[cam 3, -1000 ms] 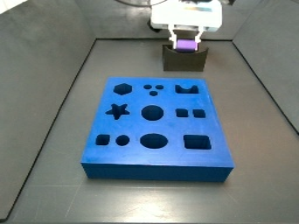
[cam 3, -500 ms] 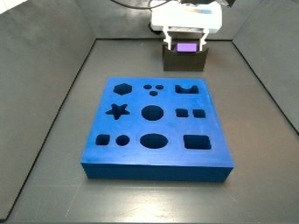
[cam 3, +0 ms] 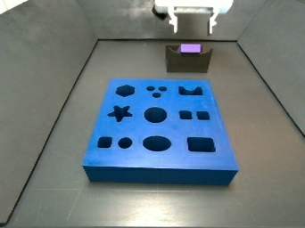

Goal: Pick up the double-square object. Move up. Rotate the double-square object. Place the double-square object on the fixture. Regrasp the double-square object. Move to above the board. Insert the double-square object.
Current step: Regrasp the double-square object.

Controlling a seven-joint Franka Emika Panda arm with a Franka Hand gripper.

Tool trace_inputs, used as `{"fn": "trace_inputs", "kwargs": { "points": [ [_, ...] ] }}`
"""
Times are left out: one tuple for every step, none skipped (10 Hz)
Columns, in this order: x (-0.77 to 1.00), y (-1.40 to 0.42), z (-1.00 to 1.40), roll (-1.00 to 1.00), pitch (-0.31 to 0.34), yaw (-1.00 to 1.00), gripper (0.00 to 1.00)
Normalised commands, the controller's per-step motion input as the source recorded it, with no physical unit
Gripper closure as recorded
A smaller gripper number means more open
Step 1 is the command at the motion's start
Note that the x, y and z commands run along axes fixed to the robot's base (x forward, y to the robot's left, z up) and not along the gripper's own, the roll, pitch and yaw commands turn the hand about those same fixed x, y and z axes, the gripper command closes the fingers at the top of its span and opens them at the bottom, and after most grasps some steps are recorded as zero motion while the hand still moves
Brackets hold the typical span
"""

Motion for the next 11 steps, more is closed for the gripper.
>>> {"fn": "trace_inputs", "kwargs": {
  "points": [
    [-0.04,0.0,0.81,0.03,0.029,0.04,0.0],
    [-0.03,0.01,0.54,0.04,0.067,0.03,0.0],
    [-0.03,0.01,0.43,0.04,0.079,0.03,0.0],
    [-0.03,0.01,0.2,0.04,0.096,0.01,0.0],
    [-0.1,-0.85,0.93,1.0,0.069,0.03,0.0],
    [-0.09,-0.8,0.82,1.0,0.066,0.02,0.0],
    [-0.09,-0.73,0.75,1.0,0.059,0.02,0.0],
    [-0.11,-0.54,0.53,1.0,0.048,0.02,0.0],
    [-0.1,-0.39,0.33,1.0,0.045,0.02,0.0],
    [-0.05,-0.17,0.07,1.0,0.042,0.02,0.0],
    [-0.03,-0.09,0.02,1.0,0.042,0.02,0.0]
  ]
}}
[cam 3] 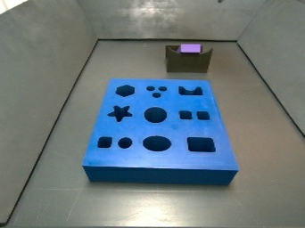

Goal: Pick up the double-square object. Move up. Rotate the double-square object. Place the double-square object on the fixture. Regrasp the double-square object. Move to above the board. Insert the double-square object.
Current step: Regrasp the double-square object.

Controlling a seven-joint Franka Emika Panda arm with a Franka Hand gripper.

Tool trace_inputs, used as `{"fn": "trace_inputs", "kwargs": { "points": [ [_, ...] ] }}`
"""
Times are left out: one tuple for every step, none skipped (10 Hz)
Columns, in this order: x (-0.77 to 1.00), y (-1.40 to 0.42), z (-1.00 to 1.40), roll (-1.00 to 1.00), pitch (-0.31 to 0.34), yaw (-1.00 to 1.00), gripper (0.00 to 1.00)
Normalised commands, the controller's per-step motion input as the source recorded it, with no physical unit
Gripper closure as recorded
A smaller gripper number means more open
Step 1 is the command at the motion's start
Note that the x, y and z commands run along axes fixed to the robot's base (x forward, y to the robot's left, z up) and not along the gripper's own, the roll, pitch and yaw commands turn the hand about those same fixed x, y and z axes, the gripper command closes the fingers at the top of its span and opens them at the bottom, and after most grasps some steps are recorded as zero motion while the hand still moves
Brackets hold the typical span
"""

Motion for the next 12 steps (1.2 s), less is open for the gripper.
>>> {"fn": "trace_inputs", "kwargs": {
  "points": [
    [-0.02,-0.03,0.03,1.0,0.044,0.02,0.0],
    [-0.02,-0.03,0.03,1.0,0.041,0.02,0.0],
    [-0.04,-0.03,0.03,1.0,0.036,0.02,0.0],
    [-0.04,-0.03,0.02,1.0,0.031,0.02,0.0],
    [-0.04,-0.03,0.01,1.0,0.025,0.02,0.0],
    [-0.04,-0.03,0.01,1.0,0.022,0.02,0.0],
    [-0.04,-0.03,0.01,1.0,0.013,0.02,0.0],
    [-0.03,-0.03,0.01,1.0,0.009,0.03,0.0],
    [-0.02,-0.03,0.01,1.0,0.003,0.03,0.0],
    [-0.02,-0.02,0.01,1.0,0.001,0.03,0.0],
    [-0.02,-0.02,0.01,1.0,0.004,0.03,0.0],
    [-0.01,-0.02,0.01,1.0,0.007,0.03,0.0]
  ]
}}
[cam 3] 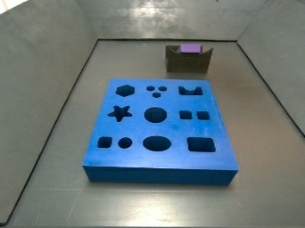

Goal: Pick up the double-square object. Move up. Rotate the double-square object. Place the double-square object on the fixture. Regrasp the double-square object. Move to above the board. Insert the double-square object.
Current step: Regrasp the double-square object.

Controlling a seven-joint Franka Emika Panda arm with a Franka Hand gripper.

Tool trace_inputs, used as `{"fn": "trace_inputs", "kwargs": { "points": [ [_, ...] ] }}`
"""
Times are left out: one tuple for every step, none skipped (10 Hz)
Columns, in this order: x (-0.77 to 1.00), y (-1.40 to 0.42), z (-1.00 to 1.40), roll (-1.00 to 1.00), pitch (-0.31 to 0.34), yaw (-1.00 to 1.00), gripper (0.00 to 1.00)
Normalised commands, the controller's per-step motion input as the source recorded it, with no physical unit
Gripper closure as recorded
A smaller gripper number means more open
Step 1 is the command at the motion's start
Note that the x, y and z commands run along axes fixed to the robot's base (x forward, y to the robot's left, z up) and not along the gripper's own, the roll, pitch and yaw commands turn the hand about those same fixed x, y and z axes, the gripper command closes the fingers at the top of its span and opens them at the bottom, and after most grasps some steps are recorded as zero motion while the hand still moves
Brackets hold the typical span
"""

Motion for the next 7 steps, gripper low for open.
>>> {"fn": "trace_inputs", "kwargs": {
  "points": [
    [0.0,-0.03,0.01,1.0,0.013,0.03,0.0],
    [0.01,-0.02,0.0,1.0,0.018,0.04,0.0],
    [0.03,-0.03,-0.01,1.0,0.025,0.04,0.0],
    [0.04,-0.03,-0.01,1.0,0.037,0.04,0.0],
    [0.06,-0.03,-0.01,1.0,0.05,0.05,0.0],
    [0.07,-0.04,-0.01,1.0,0.067,0.06,0.0],
    [0.09,-0.04,-0.01,1.0,0.097,0.07,0.0]
  ]
}}
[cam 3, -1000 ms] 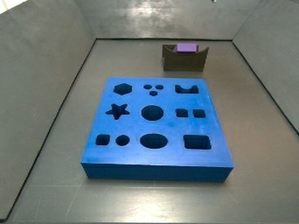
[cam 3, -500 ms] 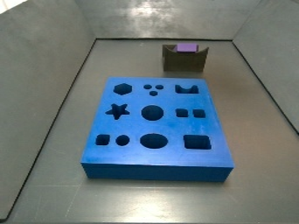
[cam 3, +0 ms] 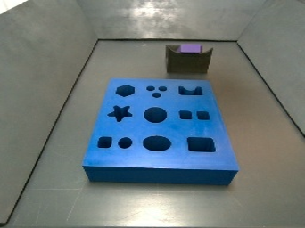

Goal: Pick up the double-square object. Move up. Rotate the double-square object. Place the double-square object on the fixture. Regrasp the double-square object. Move to above the board. Insert the double-square object.
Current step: Regrasp the double-square object.

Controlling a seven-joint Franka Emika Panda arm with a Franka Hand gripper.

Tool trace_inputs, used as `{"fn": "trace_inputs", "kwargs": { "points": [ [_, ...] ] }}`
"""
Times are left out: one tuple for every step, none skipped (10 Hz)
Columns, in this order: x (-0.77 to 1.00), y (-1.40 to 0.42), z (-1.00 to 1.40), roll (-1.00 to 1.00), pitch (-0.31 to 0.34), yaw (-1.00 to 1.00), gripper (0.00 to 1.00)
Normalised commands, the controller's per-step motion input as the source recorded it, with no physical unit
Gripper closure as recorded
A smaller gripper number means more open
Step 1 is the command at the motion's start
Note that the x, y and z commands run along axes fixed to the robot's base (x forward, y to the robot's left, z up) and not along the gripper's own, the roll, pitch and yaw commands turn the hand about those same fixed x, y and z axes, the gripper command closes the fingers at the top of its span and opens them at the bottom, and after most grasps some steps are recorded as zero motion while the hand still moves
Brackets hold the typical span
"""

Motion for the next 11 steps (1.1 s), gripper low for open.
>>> {"fn": "trace_inputs", "kwargs": {
  "points": [
    [0.09,-0.04,-0.01,1.0,0.12,0.09,0.0],
    [0.09,-0.04,-0.01,1.0,0.136,0.1,0.0],
    [0.1,-0.05,-0.02,0.78,0.145,0.14,0.0],
    [0.1,-0.05,-0.02,0.65,0.139,0.15,0.0],
    [0.1,-0.05,-0.02,0.41,0.122,0.17,0.0],
    [0.09,-0.03,-0.01,0.27,0.101,0.17,0.0],
    [0.03,0.07,-1.0,0.17,-0.019,0.21,0.0],
    [0.03,0.07,-1.0,0.16,-0.034,0.21,0.0],
    [0.05,0.07,-1.0,0.14,-0.08,0.17,0.0],
    [0.06,0.06,-1.0,0.11,-0.108,0.13,0.0],
    [0.07,0.06,-1.0,0.08,-0.128,0.09,0.0]
  ]
}}
